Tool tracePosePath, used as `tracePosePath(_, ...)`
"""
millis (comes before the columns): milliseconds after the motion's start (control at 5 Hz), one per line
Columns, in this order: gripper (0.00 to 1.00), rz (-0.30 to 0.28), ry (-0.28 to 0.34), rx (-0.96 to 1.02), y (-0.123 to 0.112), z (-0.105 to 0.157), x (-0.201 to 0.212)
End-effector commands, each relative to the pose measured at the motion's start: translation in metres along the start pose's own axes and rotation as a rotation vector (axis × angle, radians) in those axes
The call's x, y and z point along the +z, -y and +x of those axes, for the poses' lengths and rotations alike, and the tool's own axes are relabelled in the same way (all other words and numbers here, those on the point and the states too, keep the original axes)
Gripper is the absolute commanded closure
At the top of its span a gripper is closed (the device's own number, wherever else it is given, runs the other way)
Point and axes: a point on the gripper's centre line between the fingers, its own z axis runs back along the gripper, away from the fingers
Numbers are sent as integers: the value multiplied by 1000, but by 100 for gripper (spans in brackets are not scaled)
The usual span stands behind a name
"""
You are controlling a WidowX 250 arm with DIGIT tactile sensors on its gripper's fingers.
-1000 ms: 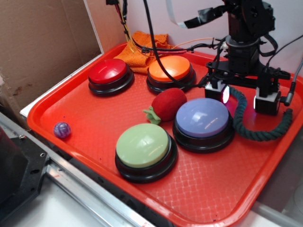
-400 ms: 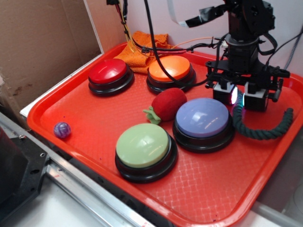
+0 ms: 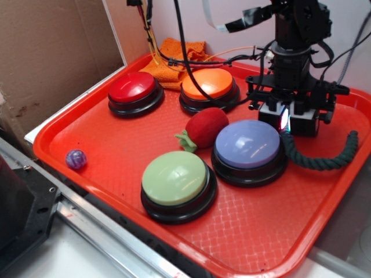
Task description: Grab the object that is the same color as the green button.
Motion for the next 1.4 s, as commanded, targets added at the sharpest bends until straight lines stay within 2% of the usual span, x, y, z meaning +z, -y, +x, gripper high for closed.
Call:
tracePosePath(0, 100, -40, 101, -97, -20, 9, 109)
tracePosePath(200, 100, -32, 74, -153, -43, 1, 147)
tracePosePath(400, 100, -65, 57, -215, -86, -13, 176)
tracePosePath(600, 100, -74, 82, -238, -114, -26, 193)
tracePosePath(800, 100, -55, 85, -282, -133, -35, 199)
tracePosePath(1000, 100, -72, 110, -312, -141, -41, 195)
tracePosePath(1200, 100, -66, 115, -328, -137, -41, 191)
